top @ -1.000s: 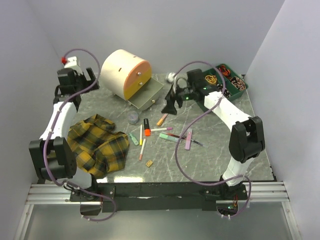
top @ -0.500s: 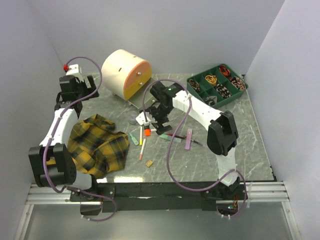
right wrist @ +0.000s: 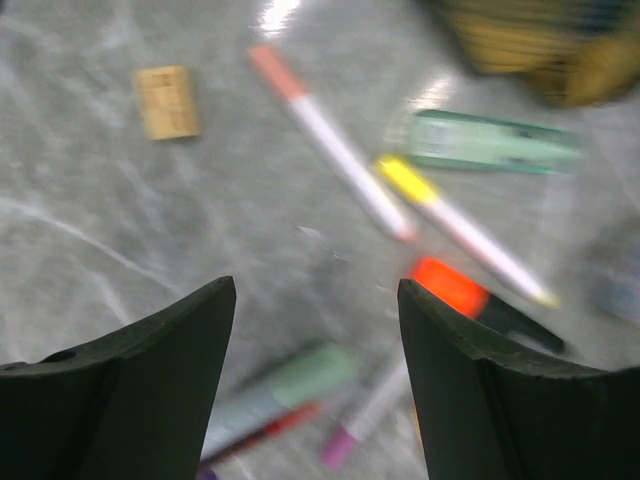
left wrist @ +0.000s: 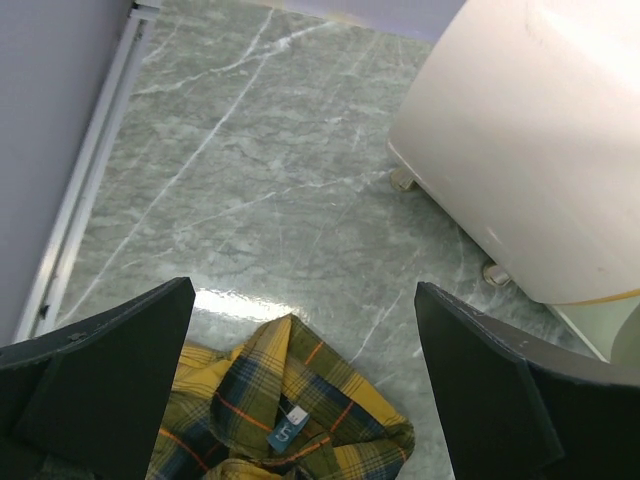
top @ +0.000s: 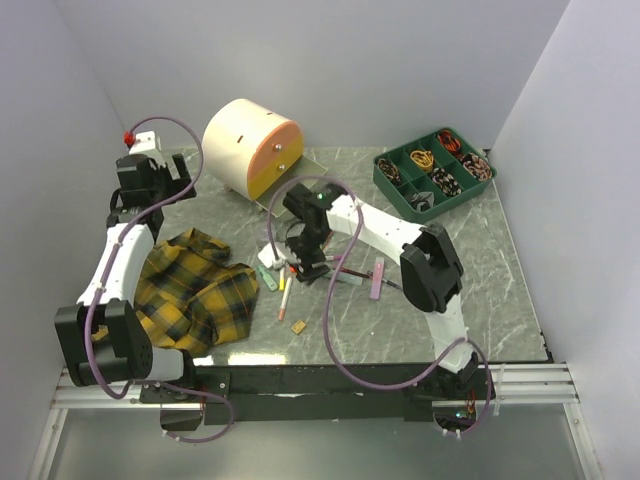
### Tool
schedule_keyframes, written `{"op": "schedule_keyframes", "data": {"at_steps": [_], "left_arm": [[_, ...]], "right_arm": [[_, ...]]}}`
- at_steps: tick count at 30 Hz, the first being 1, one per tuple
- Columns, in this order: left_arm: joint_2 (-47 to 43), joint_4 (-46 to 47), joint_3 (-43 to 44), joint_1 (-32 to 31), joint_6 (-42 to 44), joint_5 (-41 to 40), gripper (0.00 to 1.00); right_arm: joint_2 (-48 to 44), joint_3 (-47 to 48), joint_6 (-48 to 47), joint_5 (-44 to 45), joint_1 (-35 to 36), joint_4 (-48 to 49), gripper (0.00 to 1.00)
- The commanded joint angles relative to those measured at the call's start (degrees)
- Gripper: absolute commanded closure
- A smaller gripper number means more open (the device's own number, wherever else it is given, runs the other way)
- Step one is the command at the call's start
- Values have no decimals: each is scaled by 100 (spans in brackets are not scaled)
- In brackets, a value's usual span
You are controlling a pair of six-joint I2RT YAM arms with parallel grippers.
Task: Sort the stationery into containers
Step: Pick up the stationery from the center of the board.
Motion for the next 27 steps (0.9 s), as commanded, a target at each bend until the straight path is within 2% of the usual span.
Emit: {"op": "schedule_keyframes", "data": {"at_steps": [1, 3, 5, 8, 17, 27], "left_arm": [[-337, 34, -56, 16, 281, -310, 0], [-495, 43, -117, 25, 475, -372, 1], [-644, 35, -179, 68, 520, -442, 1], [-855, 26, -240, 209, 353, -303, 1], [-1304, 8, -522, 376, 115, -153, 0], [-1296, 219, -619, 429, 124, -196, 0]], "right_arm": [[-826, -1519, 448, -5, 389, 1000, 27], [-1274, -2387, 1059, 109, 608, 1974, 30], [-1503, -2786, 1405, 223, 715, 2782, 31], [-1609, -3192, 1854, 505, 970, 3356, 34], [-1250, -2876, 2039, 681, 1286, 3051, 37], [-1197, -2954, 2022, 514, 1313, 2637, 38]]}}
